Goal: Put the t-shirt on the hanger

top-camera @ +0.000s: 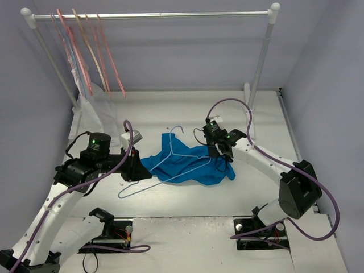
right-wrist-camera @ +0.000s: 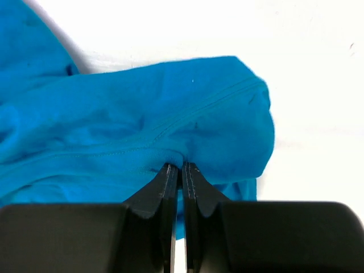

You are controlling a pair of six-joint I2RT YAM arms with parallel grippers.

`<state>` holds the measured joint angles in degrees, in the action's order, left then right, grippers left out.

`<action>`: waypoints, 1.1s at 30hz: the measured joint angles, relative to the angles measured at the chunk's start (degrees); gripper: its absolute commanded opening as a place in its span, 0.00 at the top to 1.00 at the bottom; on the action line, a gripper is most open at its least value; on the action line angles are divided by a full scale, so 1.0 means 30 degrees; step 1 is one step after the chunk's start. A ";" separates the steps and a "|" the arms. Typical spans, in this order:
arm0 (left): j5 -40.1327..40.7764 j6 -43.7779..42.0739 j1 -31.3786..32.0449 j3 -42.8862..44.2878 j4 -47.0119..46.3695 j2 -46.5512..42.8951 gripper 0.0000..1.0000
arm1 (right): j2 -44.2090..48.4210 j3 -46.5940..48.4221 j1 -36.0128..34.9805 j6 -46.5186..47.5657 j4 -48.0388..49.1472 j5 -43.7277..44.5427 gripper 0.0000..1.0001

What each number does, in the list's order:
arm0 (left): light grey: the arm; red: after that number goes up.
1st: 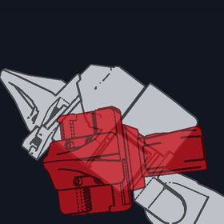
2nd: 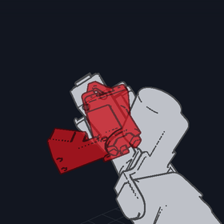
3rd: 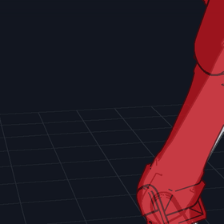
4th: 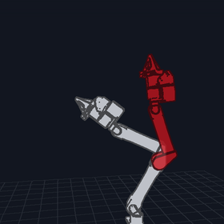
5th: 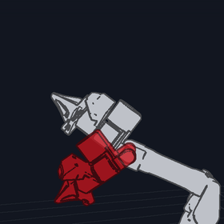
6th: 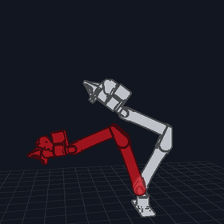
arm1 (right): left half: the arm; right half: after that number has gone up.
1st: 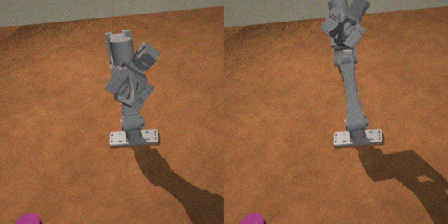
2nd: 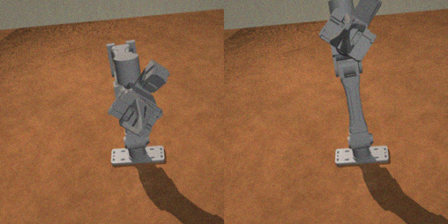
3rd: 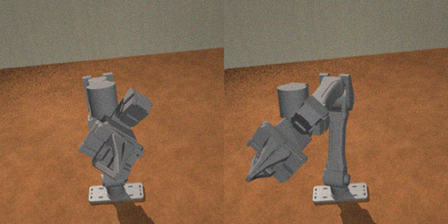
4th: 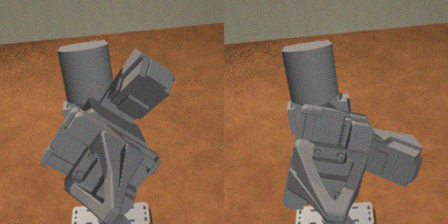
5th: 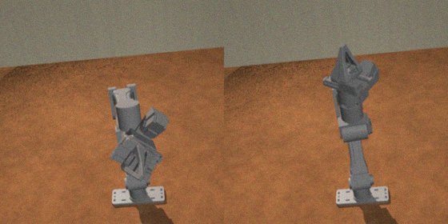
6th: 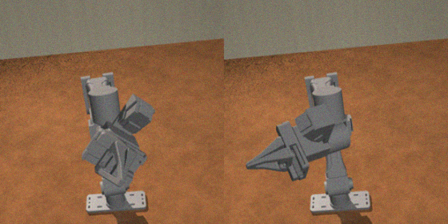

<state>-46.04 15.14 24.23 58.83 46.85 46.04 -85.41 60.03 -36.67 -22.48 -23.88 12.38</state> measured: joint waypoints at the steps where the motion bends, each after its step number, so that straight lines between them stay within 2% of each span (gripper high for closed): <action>1: -0.0102 -0.0029 0.0000 -0.0087 -0.0153 0.0102 1.00 | 0.0000 0.0160 0.0102 0.0109 -0.0015 -0.0080 0.99; 9: -0.0036 -0.0561 0.0000 -0.0466 -0.0867 0.0619 1.00 | 0.0000 0.1275 0.0262 0.0845 -0.0459 -0.0721 0.98; 21: 0.0605 -0.0685 0.0000 -0.1275 -0.2404 0.0729 1.00 | 0.0000 0.1319 0.0262 0.1166 -0.0816 -0.1413 0.98; 33: 0.0466 -0.0976 0.0000 -0.4022 -0.5435 0.0321 1.00 | 0.0000 0.3053 0.0262 0.1676 -0.1676 -0.2295 0.97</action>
<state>-44.64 12.21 24.23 46.76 30.55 47.00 -85.41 69.19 -35.88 -17.45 -28.91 5.50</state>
